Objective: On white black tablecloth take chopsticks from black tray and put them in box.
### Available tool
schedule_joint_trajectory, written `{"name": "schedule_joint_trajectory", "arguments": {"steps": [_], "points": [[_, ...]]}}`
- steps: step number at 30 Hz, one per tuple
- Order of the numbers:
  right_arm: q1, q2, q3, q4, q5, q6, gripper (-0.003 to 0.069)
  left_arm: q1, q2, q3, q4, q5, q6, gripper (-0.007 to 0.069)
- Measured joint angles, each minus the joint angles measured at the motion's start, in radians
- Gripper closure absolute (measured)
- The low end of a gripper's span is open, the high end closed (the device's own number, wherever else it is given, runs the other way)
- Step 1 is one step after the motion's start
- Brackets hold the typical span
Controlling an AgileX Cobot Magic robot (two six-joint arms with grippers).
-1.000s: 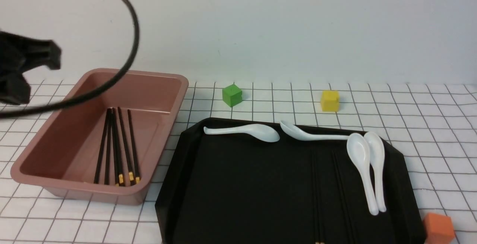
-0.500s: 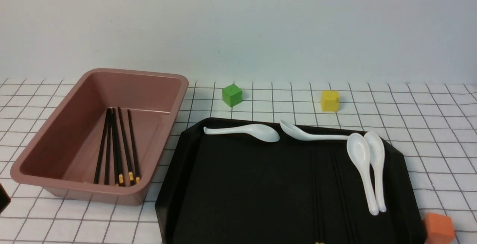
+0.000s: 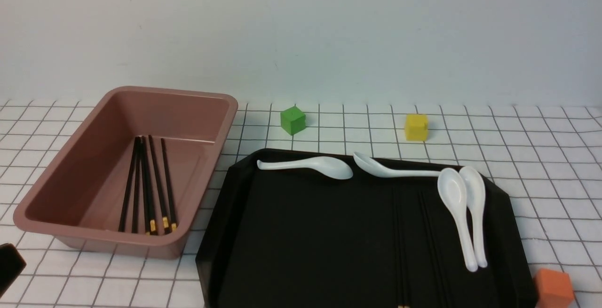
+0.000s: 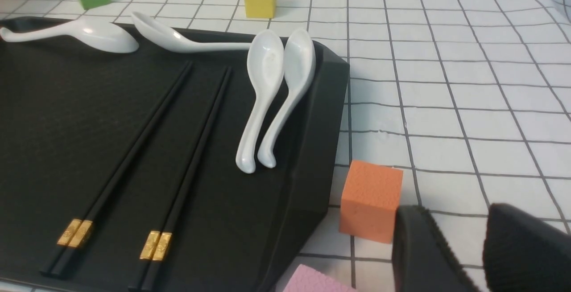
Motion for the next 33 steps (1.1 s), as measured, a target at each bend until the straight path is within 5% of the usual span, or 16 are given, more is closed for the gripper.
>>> {"name": "schedule_joint_trajectory", "arguments": {"steps": [12, 33], "points": [[0.000, 0.000, 0.000, 0.000, 0.000, 0.000, 0.0419, 0.000, -0.010, 0.014, 0.000, -0.002, 0.000, 0.0636], [0.000, 0.000, 0.000, 0.000, 0.000, 0.000, 0.0419, 0.095, -0.218, 0.361, 0.132, 0.015, 0.000, 0.0620]]}}
